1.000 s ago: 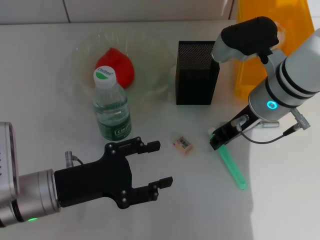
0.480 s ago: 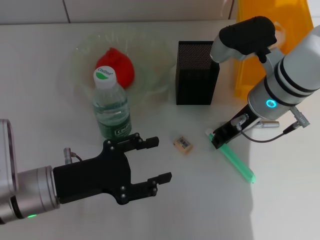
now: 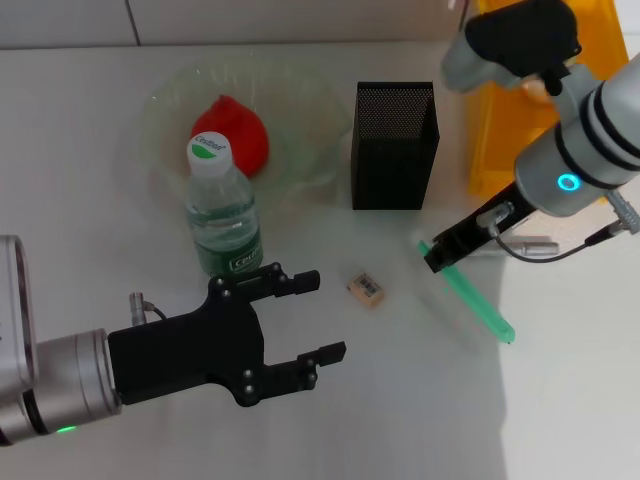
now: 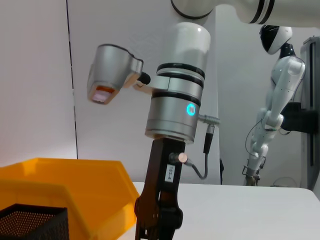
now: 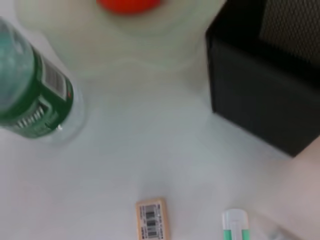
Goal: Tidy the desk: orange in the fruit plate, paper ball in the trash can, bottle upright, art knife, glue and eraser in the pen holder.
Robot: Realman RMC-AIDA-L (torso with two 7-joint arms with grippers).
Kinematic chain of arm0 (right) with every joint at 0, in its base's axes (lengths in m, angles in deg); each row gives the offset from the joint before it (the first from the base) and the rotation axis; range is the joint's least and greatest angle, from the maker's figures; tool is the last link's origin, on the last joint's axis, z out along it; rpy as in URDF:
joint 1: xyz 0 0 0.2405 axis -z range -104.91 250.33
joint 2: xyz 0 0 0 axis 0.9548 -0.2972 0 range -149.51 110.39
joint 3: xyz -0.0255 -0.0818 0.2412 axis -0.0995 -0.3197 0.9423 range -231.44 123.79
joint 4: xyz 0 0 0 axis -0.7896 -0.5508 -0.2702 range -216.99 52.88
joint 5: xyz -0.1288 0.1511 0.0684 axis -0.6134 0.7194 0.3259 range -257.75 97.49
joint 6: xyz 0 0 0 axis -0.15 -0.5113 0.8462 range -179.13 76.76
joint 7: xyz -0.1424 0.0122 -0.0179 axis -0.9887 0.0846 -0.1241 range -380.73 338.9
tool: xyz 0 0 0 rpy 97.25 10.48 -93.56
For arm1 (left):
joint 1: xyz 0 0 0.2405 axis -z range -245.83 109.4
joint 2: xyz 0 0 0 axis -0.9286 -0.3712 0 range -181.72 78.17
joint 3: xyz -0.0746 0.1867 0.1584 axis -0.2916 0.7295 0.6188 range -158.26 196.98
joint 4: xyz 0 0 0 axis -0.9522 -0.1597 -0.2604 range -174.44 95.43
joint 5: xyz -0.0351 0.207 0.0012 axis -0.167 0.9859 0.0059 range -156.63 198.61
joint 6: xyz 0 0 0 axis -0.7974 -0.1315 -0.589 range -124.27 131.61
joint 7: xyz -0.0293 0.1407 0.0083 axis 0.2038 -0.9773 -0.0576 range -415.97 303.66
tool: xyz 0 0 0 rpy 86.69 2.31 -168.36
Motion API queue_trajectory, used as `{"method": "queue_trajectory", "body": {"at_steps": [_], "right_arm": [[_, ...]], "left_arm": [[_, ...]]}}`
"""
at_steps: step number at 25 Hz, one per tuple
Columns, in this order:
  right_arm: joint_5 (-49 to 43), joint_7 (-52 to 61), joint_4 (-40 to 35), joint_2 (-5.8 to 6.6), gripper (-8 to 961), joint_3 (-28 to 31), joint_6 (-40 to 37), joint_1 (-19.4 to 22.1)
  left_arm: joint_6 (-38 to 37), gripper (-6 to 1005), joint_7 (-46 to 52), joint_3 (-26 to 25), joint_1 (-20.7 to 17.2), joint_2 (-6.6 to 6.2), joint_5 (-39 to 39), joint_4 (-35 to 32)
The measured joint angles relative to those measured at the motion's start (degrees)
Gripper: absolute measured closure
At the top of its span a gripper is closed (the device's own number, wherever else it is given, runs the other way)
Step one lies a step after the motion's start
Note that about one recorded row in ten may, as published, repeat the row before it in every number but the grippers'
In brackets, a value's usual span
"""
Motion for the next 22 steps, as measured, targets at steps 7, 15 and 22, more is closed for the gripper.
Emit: {"method": "queue_trajectory", "body": {"at_steps": [7,15,22], "right_arm": [[5.5,-5.7,-12.1,0.12,781,11.4,-6.3,3.8],[24.9,-24.9,-18.5,0.16,781,26.0,5.6,9.4],[36.6,-41.3,-6.8,0.15,780,26.2,14.8,9.4]], "left_arm": [[-0.3,298,0.0,-0.6,0.2,0.20,0.0,-0.2],[-0.4,298,0.1,-1.2,0.6,0.48,0.0,-0.2],[-0.5,298,0.1,-1.5,1.3,0.55,0.0,-0.1]]}}
